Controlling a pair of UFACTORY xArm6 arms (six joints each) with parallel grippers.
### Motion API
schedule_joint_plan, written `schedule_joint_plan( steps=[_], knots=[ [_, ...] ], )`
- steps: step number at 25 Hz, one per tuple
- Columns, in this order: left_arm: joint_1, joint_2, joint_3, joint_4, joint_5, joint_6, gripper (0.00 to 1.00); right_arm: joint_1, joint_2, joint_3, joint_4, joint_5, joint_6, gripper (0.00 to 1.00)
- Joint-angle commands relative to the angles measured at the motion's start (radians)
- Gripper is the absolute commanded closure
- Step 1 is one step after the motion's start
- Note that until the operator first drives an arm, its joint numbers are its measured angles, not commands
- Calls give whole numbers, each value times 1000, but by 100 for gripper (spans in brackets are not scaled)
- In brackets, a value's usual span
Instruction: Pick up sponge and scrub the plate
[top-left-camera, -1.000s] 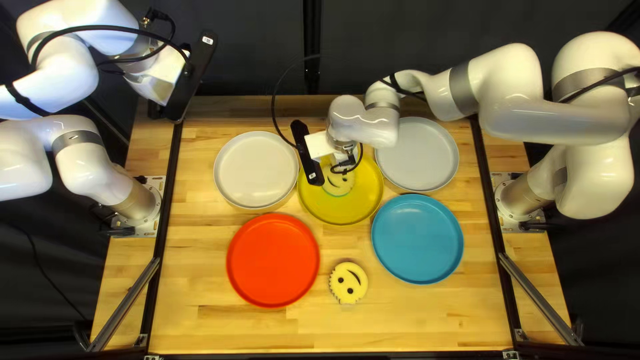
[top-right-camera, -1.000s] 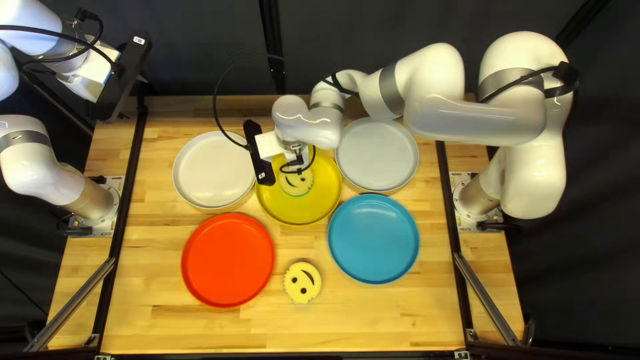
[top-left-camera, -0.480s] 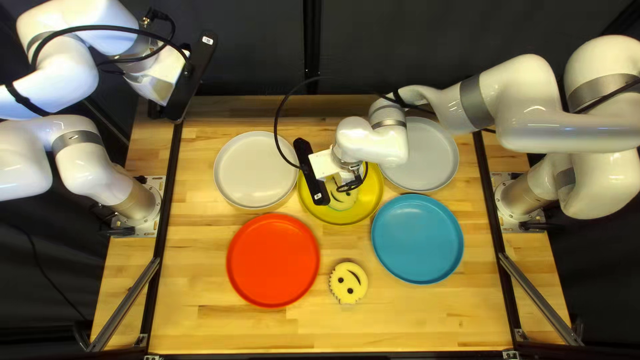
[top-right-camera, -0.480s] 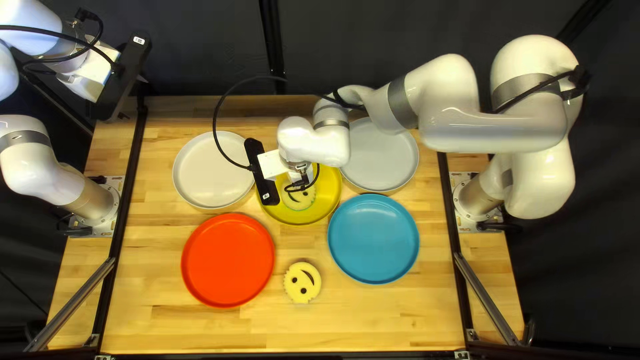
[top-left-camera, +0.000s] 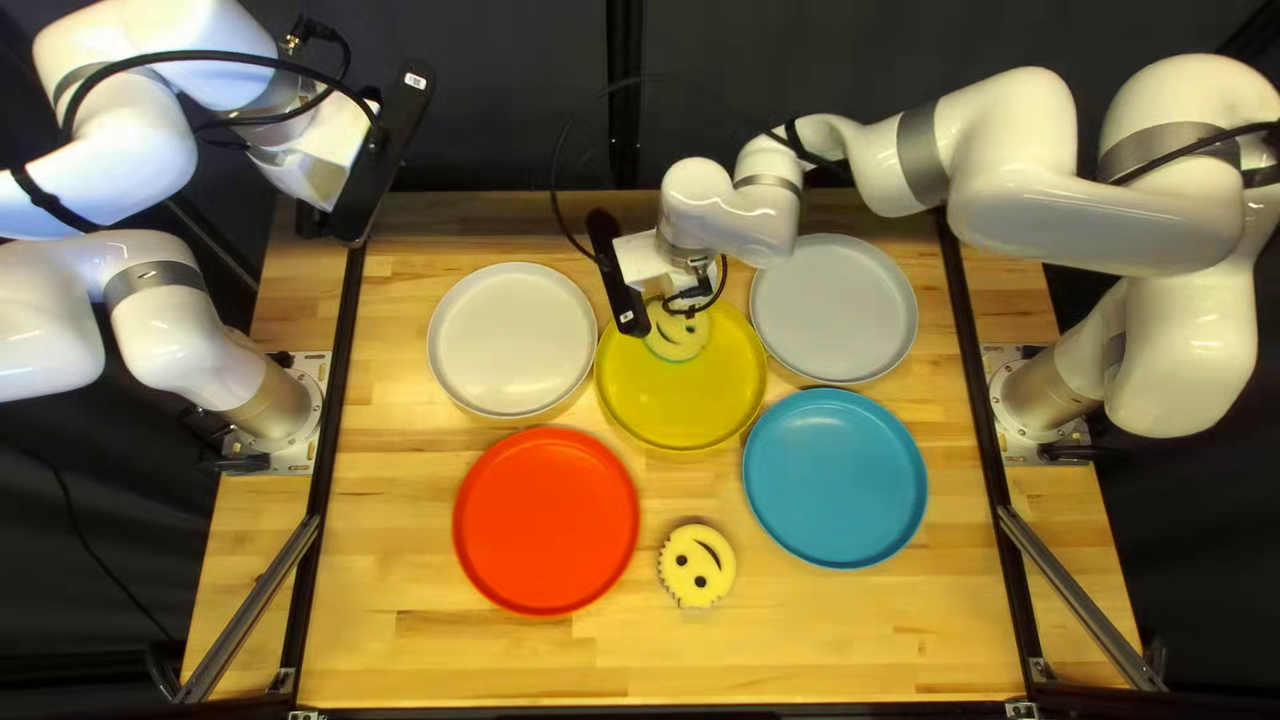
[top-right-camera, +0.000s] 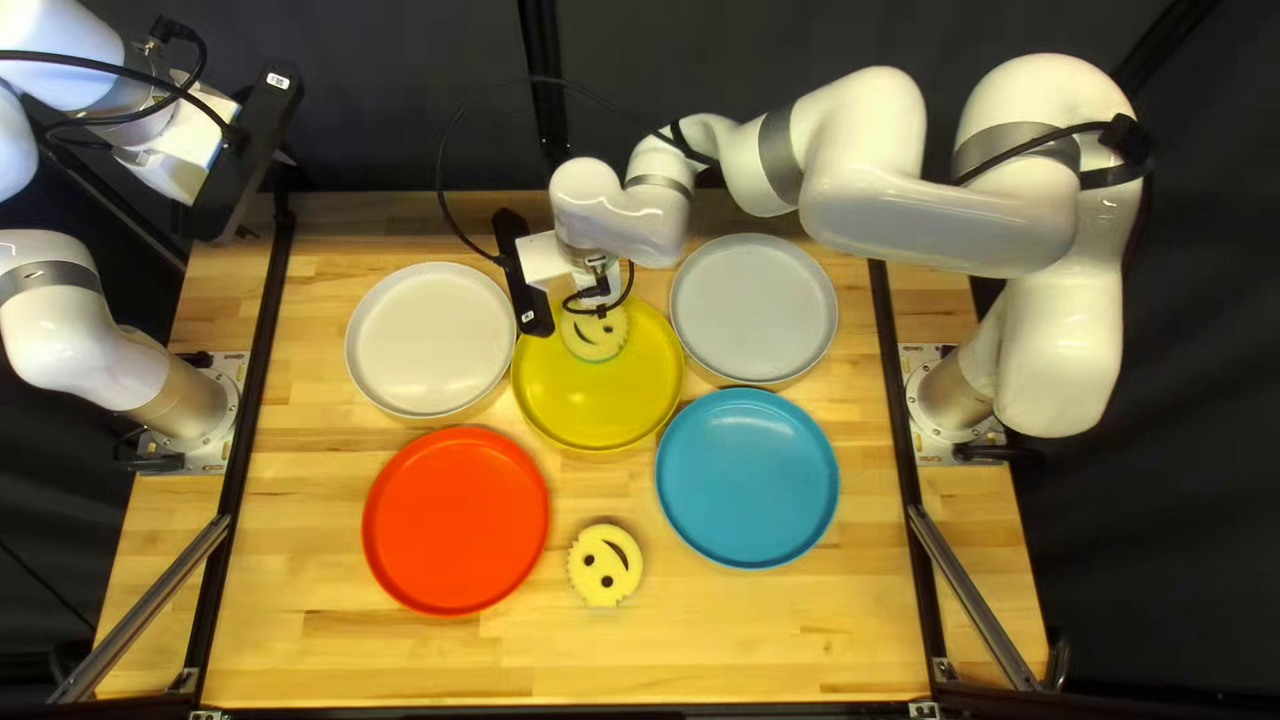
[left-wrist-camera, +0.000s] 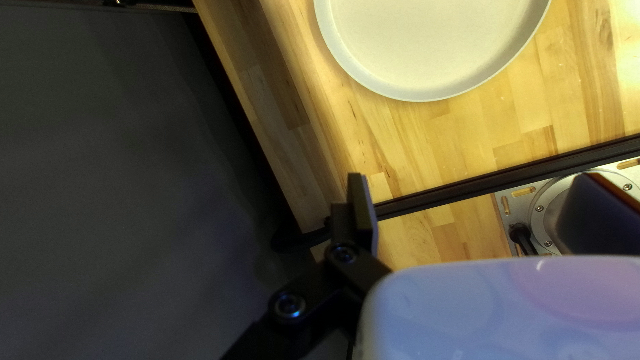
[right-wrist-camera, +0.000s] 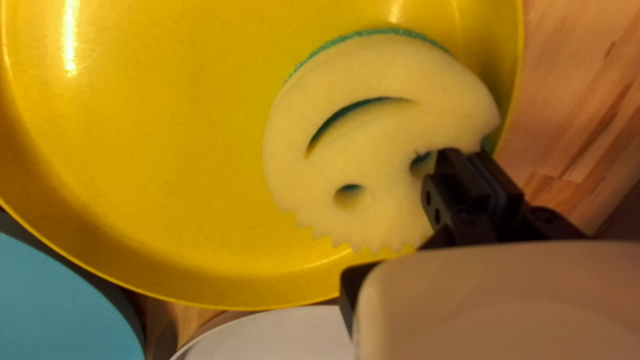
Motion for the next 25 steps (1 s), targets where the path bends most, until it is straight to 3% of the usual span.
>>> schedule_joint_plan(
  steps=[1,8,17,21,25],
  knots=[
    [0,0,0,0,0,0,0,54,-33,59,-21,-34,58,100],
    [0,0,0,0,0,0,0,134,-58,122,-50,-67,124,100],
    [0,0,0,0,0,0,0,124,-100,176,-52,-72,119,100],
    [0,0,0,0,0,0,0,142,-71,126,-55,-59,131,100],
    [0,0,0,0,0,0,0,163,9,18,-69,-35,139,100]
  ],
)
